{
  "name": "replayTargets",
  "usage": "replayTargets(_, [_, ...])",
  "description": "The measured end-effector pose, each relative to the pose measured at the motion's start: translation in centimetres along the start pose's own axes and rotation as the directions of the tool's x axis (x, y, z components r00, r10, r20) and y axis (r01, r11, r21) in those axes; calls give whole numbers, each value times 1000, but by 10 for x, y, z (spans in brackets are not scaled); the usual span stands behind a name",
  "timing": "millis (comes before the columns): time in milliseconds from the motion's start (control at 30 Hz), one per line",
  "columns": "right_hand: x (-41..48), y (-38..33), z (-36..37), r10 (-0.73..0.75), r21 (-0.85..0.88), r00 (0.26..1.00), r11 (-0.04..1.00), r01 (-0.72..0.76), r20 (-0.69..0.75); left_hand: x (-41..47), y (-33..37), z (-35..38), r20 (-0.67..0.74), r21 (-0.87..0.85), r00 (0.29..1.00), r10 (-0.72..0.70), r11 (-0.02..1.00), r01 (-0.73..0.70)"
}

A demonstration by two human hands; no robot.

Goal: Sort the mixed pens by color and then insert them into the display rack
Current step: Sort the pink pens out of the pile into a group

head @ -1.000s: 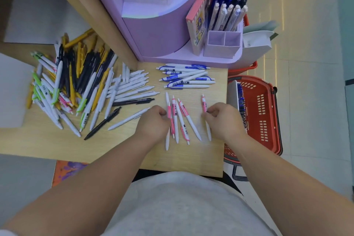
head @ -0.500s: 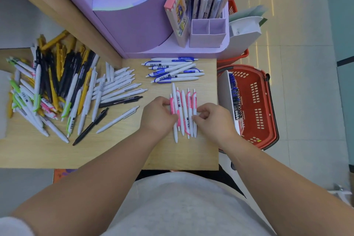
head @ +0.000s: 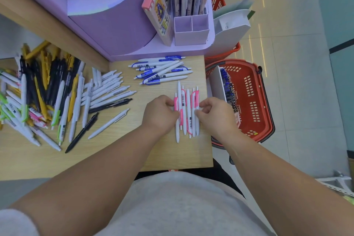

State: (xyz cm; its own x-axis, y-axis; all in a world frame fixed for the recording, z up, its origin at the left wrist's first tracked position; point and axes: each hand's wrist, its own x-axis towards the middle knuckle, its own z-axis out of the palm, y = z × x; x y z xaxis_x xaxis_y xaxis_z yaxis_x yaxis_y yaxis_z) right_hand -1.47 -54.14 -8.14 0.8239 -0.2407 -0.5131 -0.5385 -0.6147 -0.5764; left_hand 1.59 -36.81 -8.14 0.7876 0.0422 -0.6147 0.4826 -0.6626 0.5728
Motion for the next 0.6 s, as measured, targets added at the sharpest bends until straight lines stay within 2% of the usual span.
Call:
replayTargets(167, [4, -1, -2, 2, -12, 1000, 1000, -2, -19, 1, -1, 6, -2, -16, 1000, 19, 1000, -19])
replayTargets(433, [-5, -3, -6, -24, -42, 998, 999, 22, -63, -2, -2, -9, 22, 65, 1000, 22, 998, -23])
replayTargets(600, [-16, -40, 1, -134, 11, 984, 991, 136, -120, -17, -13, -47, -33, 23, 999, 4, 1000, -4])
